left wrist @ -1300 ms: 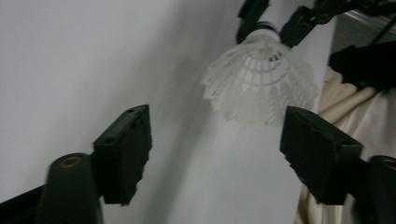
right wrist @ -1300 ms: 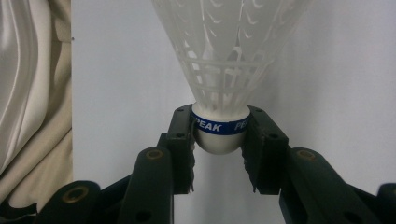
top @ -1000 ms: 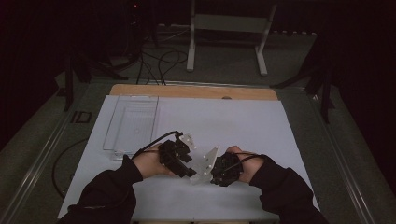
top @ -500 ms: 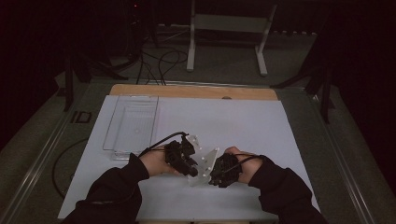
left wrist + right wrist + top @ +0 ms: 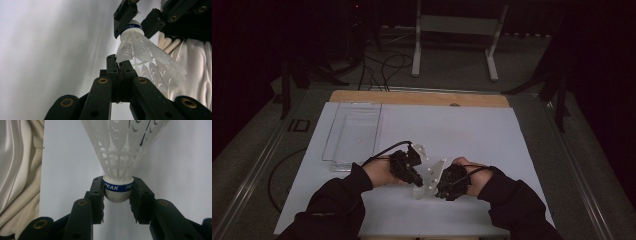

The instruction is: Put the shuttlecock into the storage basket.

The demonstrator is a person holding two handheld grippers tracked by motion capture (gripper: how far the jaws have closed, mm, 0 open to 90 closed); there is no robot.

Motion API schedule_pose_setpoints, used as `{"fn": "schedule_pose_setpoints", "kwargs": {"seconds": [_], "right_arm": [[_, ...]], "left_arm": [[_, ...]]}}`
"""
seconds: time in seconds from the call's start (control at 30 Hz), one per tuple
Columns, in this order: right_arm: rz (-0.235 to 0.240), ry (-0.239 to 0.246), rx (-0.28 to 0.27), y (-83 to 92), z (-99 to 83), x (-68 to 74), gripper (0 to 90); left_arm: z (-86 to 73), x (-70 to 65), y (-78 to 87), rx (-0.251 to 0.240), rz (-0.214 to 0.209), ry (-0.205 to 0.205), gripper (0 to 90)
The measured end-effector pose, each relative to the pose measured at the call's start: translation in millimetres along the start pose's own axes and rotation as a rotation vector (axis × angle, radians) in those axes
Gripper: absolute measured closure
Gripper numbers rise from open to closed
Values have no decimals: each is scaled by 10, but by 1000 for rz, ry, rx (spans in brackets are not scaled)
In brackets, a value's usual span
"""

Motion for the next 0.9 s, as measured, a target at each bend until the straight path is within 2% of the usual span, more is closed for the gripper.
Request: {"fn": "schedule_pose_setpoints", "kwargs": {"seconds": [0.17,0.37,0.43,0.63,0.77,0.83,0.87,0.9], "right_arm": [[6,4,-6,-9,-1,-3,655],[-8,-3,-15,5,4,5,645],[-18,-2,-11,17,4,-3,614],[-39,-47,-6,16,-23,-28,462],[-67,-108,9,1,-64,-55,309],[-80,-121,11,1,-96,-66,280],[-87,-132,10,3,-112,-74,233],[-97,-159,4,7,-129,-82,226]], "left_arm": [[2,8,10,3,-8,1,900],[10,7,37,-7,-7,-5,900],[12,2,48,-10,-16,-9,900],[5,13,106,4,1,-20,900],[-18,15,147,2,12,-15,900],[-40,18,164,-2,18,-15,900],[-54,26,181,-2,15,-12,900],[-63,30,190,-2,17,-9,900]]}}
Point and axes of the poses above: each handheld gripper's, and its own axes: y roughly backward along the jaws, z roughly out of its top, x roughly to its left, the point moved 1 cm from there along -y, roughly forward along the jaws, and after that the axes turned 10 degrees about -x, right-handed, at the moved point
